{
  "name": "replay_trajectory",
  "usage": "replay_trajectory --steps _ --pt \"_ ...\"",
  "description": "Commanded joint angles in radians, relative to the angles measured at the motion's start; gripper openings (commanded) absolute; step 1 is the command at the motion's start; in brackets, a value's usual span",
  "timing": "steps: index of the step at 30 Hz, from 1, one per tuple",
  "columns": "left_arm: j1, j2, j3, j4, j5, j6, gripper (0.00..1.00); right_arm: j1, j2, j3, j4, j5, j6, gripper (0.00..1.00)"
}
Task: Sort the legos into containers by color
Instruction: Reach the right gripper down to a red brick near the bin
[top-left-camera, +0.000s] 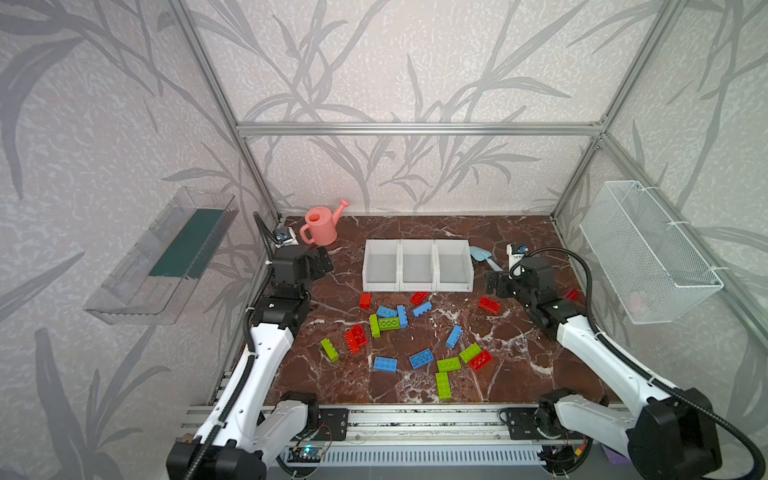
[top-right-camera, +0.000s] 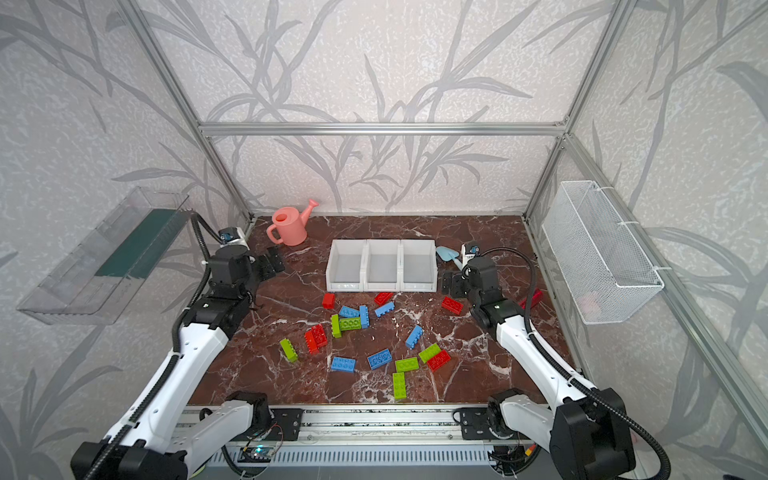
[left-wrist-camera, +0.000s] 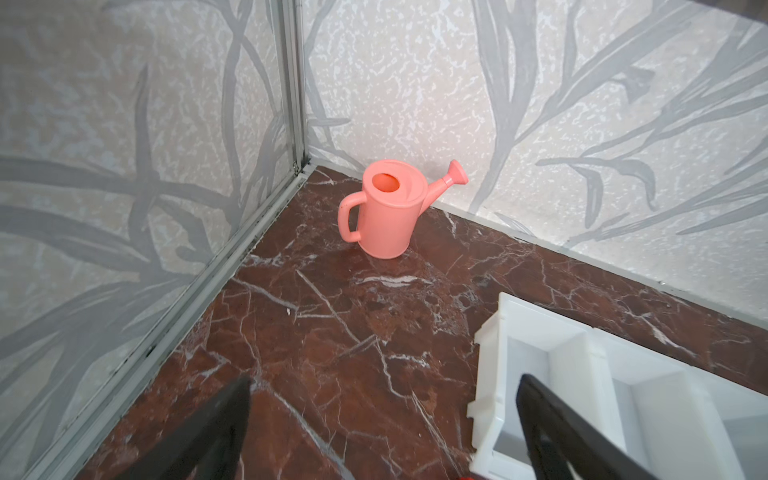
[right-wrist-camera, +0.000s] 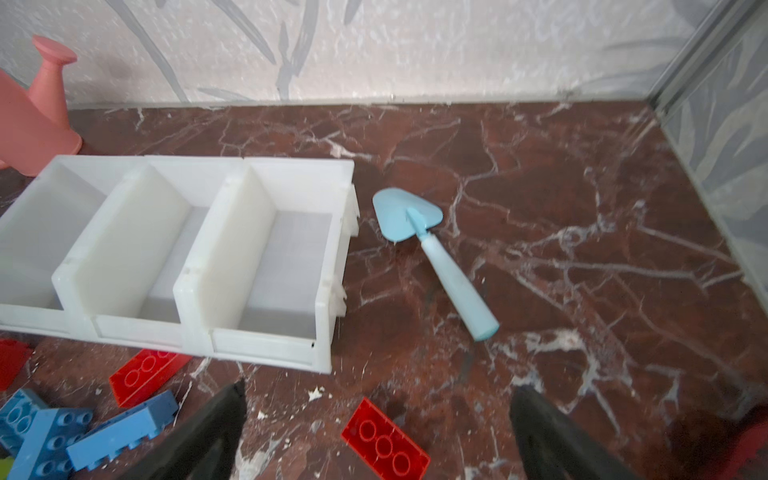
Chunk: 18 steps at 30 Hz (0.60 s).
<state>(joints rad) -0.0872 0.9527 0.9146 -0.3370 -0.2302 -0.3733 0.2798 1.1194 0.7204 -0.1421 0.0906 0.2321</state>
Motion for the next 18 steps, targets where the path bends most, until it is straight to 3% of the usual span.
replay_trajectory --steps 1,10,14,18 --pt "-0.012 -0.066 0.011 -0.263 0.060 -0.099 0.99 0.020 -0.004 -0.005 -0.153 -0.013 0.115 0.97" --pt "-0.016 -0.193 -0.085 -0.317 0.220 -0.113 0.99 0.030 0.180 0.029 -0.219 0.040 0.196 0.93" --pt "-0.033 -0.223 -0.121 -0.300 0.247 -0.116 0.99 0.039 0.242 0.038 -0.232 0.074 0.368 0.93" --pt "-0.064 -0.242 -0.109 -0.316 0.225 -0.102 0.99 0.114 0.281 0.061 -0.239 0.197 0.501 0.98"
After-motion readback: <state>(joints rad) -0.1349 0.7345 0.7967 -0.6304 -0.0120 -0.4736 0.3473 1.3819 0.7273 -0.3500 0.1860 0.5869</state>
